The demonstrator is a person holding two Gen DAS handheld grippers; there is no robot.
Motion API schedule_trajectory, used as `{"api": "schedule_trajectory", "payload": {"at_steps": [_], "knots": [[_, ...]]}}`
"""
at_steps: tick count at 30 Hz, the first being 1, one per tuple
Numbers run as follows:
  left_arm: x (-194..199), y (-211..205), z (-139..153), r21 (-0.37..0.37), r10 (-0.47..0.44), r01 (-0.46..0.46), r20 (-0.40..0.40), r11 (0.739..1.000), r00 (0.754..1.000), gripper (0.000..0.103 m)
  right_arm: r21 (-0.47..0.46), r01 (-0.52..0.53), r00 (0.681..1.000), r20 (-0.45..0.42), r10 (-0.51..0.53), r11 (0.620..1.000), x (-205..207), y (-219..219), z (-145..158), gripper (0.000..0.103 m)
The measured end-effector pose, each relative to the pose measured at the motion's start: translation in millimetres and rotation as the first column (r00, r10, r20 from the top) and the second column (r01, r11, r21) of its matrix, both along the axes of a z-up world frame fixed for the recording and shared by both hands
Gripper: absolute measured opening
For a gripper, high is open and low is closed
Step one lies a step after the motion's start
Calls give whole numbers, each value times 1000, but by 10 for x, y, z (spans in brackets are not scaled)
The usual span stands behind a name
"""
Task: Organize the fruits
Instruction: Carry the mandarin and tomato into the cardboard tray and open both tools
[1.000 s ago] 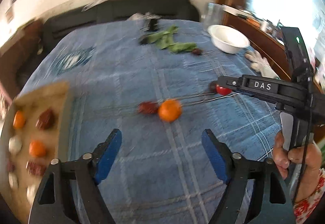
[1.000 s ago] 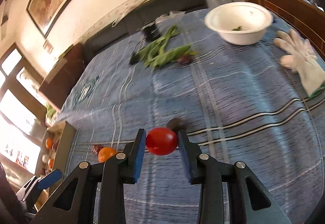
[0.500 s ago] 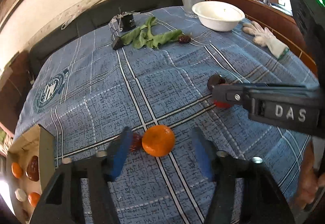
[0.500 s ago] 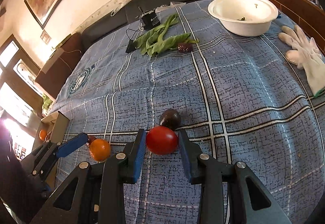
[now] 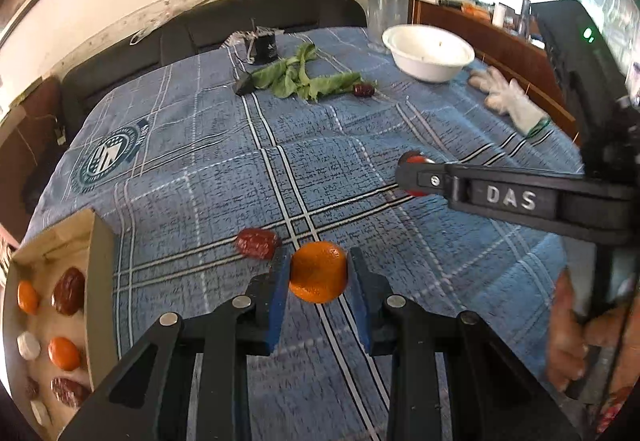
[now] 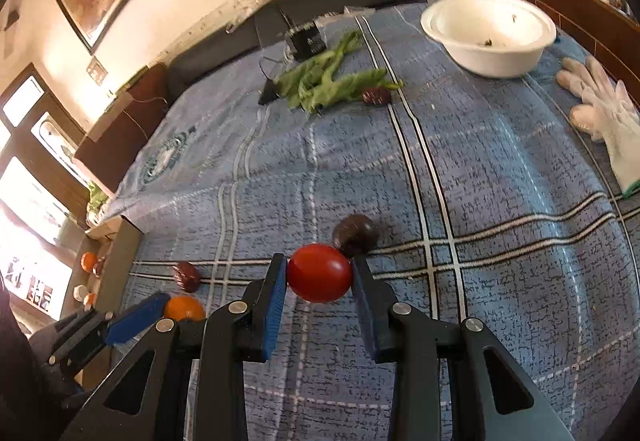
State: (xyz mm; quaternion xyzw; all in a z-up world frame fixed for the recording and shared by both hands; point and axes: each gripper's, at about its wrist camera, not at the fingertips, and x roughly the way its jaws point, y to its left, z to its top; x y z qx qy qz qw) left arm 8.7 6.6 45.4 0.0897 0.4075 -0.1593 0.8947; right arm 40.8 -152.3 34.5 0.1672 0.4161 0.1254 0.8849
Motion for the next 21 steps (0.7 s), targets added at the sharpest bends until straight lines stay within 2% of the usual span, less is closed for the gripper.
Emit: {"api": "schedule_trajectory", "payload": {"at_steps": [6, 12, 16, 18, 21], "knots": [[-317, 394, 263, -102, 69, -66, 25, 993, 997, 28, 16, -29, 998, 49, 28, 999, -82, 82, 93, 35], [-645, 1196, 445, -138, 229, -222, 38, 965, 973, 28, -17, -67, 996, 64, 68, 998, -154, 276, 114, 35], [-883, 1882, 436, -132, 382, -376, 29, 917, 924, 28, -55, -91, 993, 64, 95, 994, -222, 447, 87, 35], [-982, 2214, 403, -153, 453, -447, 3, 881, 892, 28, -78, -112, 991, 69, 118, 991, -283, 599, 123, 35], [-1100, 2609, 336, -155, 539, -534, -16, 831, 842, 28, -61, -182, 978, 91, 187, 981, -432, 881, 261, 36]]}}
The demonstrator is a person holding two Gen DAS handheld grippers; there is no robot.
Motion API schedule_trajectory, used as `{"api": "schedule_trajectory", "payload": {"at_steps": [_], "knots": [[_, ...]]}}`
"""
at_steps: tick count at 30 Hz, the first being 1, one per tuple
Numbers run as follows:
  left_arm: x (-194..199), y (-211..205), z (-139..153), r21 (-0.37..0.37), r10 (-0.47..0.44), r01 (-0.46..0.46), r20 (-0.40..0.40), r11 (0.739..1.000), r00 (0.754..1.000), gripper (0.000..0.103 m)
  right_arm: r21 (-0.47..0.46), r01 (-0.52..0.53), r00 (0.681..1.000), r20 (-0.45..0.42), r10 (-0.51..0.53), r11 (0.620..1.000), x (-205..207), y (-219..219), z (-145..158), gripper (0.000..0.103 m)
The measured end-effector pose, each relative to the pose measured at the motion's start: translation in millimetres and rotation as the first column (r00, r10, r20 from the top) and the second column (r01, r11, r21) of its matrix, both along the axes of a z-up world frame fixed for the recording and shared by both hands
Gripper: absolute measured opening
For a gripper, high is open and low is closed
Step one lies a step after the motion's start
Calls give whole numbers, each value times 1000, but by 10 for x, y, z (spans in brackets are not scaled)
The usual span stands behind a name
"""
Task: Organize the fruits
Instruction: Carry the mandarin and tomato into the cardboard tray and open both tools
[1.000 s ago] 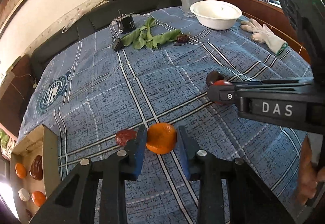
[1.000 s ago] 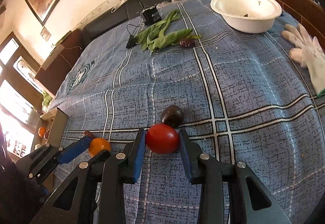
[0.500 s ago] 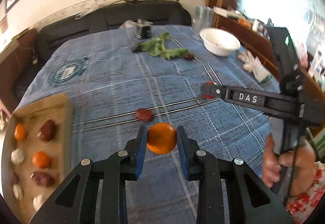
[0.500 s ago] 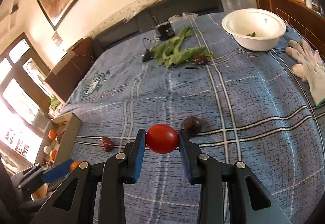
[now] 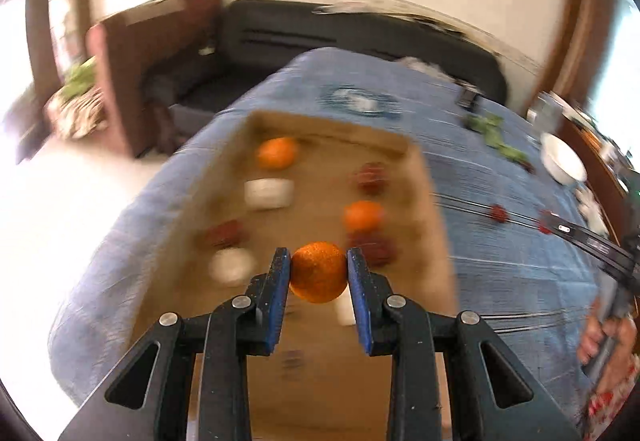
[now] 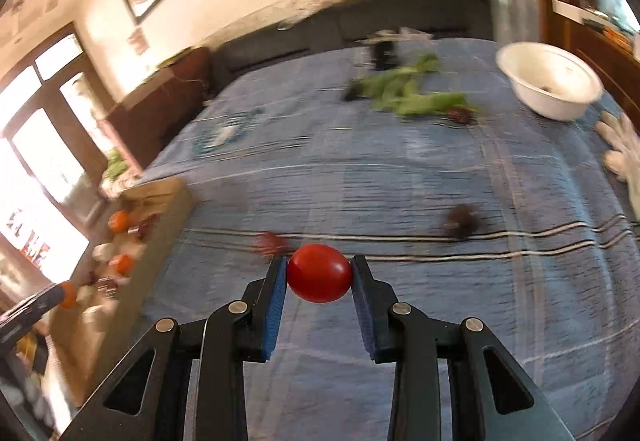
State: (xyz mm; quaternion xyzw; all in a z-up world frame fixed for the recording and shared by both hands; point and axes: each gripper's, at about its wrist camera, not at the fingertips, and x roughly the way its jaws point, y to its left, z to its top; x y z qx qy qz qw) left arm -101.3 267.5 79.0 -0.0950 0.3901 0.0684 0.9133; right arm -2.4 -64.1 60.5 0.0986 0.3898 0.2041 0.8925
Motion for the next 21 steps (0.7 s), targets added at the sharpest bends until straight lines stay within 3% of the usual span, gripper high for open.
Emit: {"api": "schedule_trajectory", "payload": {"at_steps": [5, 11, 16, 21], "knots": [[-91, 304, -149, -12, 71, -72, -34, 997, 997, 28, 7, -181, 983, 20, 180, 984, -315, 711, 183, 36], [-130, 377, -286, -34, 79, -81, -59, 996, 995, 29, -68, -386, 922, 2, 387, 920, -669, 1623, 127, 36], [-116, 389, -370, -47, 82, -86, -67, 995, 994, 29, -128, -453, 891, -35, 452, 882, -835, 2008, -54, 36], [-139, 429, -360, -73, 103, -107, -55, 992, 993, 29, -162, -471, 882, -60, 468, 867, -846, 2146, -175, 36]]}}
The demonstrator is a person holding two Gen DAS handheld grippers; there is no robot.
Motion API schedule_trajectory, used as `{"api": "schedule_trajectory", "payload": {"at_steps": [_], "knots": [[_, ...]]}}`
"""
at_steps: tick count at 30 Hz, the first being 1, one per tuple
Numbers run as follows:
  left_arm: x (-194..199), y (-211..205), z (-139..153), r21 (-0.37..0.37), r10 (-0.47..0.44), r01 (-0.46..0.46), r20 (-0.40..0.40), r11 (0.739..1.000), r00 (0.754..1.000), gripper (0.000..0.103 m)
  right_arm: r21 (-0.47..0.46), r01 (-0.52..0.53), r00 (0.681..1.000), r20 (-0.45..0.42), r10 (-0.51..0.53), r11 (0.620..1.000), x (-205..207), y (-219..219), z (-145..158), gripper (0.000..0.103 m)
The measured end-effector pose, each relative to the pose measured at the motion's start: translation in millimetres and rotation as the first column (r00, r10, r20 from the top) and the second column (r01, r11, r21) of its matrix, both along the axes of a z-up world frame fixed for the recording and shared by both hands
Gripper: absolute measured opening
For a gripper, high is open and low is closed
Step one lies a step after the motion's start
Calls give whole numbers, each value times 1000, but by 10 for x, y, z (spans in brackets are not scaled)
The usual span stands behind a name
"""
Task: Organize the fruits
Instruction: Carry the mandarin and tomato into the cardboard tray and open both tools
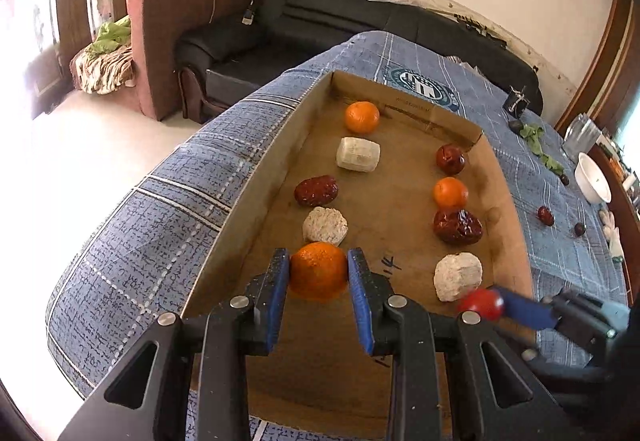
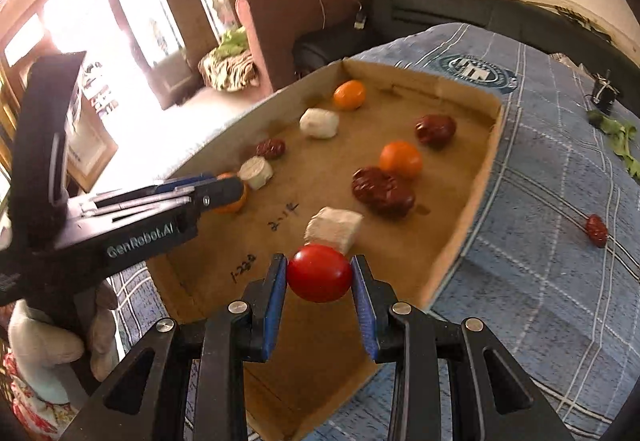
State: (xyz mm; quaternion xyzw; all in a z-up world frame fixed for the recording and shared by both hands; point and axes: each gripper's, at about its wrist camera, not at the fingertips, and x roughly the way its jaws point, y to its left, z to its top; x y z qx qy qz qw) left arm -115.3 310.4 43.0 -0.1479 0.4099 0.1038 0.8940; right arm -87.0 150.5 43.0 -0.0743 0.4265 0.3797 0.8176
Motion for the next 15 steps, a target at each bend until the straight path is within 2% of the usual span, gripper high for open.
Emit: {"api": "schedule_trajectory", "payload": {"at_steps": [3, 6, 8, 10, 14, 15], "knots": [[-42, 32, 35, -16, 8, -8, 17, 1000, 1000, 31, -8, 1, 1000, 6, -1, 1000, -18, 9, -32, 36], [-81, 41, 98, -21, 19, -18, 36, 1000, 999, 45, -6, 2, 1000, 6, -2, 1000, -24, 36, -36, 37], [-107, 47, 138, -32, 24, -23, 48, 999, 999, 50, 5, -1, 1000, -1, 1, 1000, -9, 64, -30, 43], [-130, 55, 169, -54, 22, -19, 57, 998, 998, 53, 15, -7, 1000, 6, 7, 1000, -39, 72, 7, 55], [-155, 32, 233, -73, 15, -9, 71, 997, 997, 58, 17, -8, 1000, 29, 8, 1000, -100, 51, 72, 58], [-164, 22, 250, -72, 14, -9, 73, 997, 997, 62, 21, -6, 999, 35, 5, 1000, -113, 29, 97, 58]]}}
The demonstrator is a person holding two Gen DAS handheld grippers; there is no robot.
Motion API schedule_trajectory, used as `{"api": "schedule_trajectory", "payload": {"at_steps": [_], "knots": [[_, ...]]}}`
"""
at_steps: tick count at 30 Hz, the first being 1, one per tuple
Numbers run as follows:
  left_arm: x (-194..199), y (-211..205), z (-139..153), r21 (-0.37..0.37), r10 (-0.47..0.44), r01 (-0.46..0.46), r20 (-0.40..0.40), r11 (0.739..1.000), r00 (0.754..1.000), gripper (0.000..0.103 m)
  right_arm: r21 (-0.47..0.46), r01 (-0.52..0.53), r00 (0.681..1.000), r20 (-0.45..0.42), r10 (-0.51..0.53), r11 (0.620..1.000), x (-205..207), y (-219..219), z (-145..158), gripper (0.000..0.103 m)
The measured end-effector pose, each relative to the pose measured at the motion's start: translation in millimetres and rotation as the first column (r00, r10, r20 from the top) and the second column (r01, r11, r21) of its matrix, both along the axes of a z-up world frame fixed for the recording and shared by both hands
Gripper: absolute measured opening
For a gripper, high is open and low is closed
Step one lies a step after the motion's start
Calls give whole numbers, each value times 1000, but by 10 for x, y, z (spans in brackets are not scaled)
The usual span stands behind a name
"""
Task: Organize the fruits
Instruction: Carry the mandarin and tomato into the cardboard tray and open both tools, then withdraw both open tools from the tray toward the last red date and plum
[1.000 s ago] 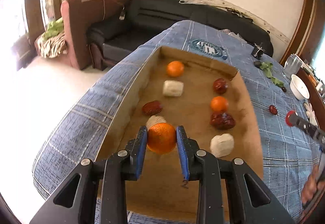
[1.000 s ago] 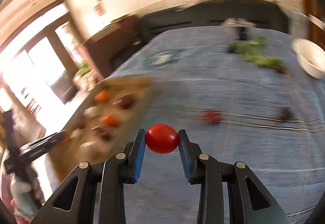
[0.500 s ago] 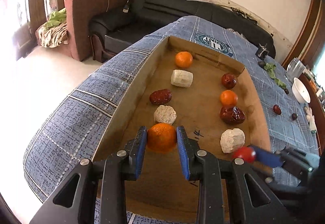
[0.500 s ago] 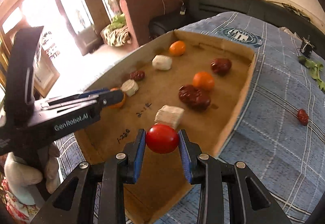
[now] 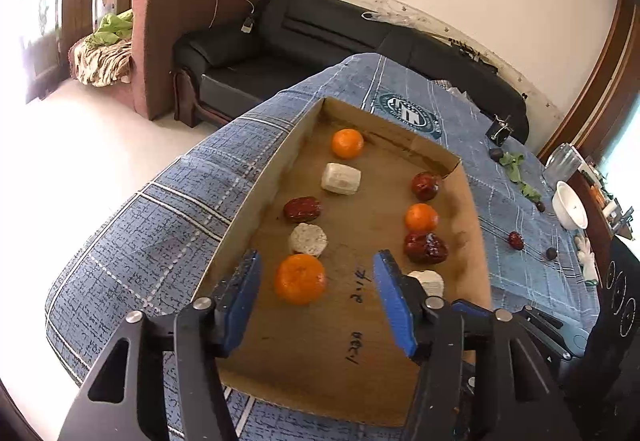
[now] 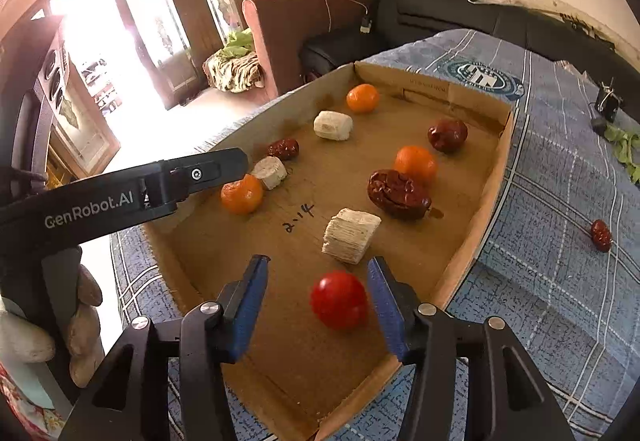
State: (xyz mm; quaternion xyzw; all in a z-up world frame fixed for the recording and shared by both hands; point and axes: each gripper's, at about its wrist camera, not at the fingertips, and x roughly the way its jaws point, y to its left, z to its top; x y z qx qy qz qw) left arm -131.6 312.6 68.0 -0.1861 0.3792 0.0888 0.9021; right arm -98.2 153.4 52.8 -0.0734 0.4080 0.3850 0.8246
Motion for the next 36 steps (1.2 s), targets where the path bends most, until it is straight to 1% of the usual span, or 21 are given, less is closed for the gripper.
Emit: {"api": "schedule_trajectory", "payload": {"at_steps": [1, 3, 4, 5, 7, 10, 13, 17, 21, 24, 36], "knots": [[-10, -10, 15, 1, 1, -1, 2, 1000, 1000, 68, 2, 2, 1000, 4, -2, 1000, -10, -16, 15, 58], [-22, -34, 46, 3, -1, 1, 8, 1000, 1000, 76, 12, 13, 1000, 22, -13, 1000, -35, -100, 83, 60], [-28, -45, 56, 2, -3, 3, 12, 1000, 1000, 79, 17, 21, 999, 30, -21, 1000, -40, -155, 119, 62], [-31, -50, 67, -1, -4, 4, 15, 1000, 1000, 80, 21, 27, 999, 36, -28, 999, -42, -197, 143, 64], [-41, -52, 82, -8, -3, 3, 19, 1000, 1000, 80, 29, 56, 997, 54, -57, 998, -41, -346, 203, 69], [-37, -72, 89, -12, -11, 11, 12, 1000, 1000, 80, 42, 112, 992, 62, -114, 993, 1, -601, 258, 72], [10, -199, 78, 6, -44, 44, -13, 999, 999, 80, 53, 174, 983, 48, -177, 983, 73, -850, 258, 76], [43, -464, 96, 55, -104, 106, -22, 993, 994, 80, 81, 239, 971, -11, -239, 968, 175, -1106, 194, 76], [72, -765, 146, 132, -153, 155, -23, 979, 988, 80, 88, 265, 964, -37, -263, 960, 202, -1228, 144, 76], [76, -916, 171, 191, -160, 161, -23, 968, 987, 80, 88, 273, 962, -37, -271, 958, 187, -1261, 130, 76], [109, -1168, 194, 249, -184, 188, -40, 950, 982, 80, 88, 321, 947, -47, -318, 943, 205, -1511, 91, 77]]}}
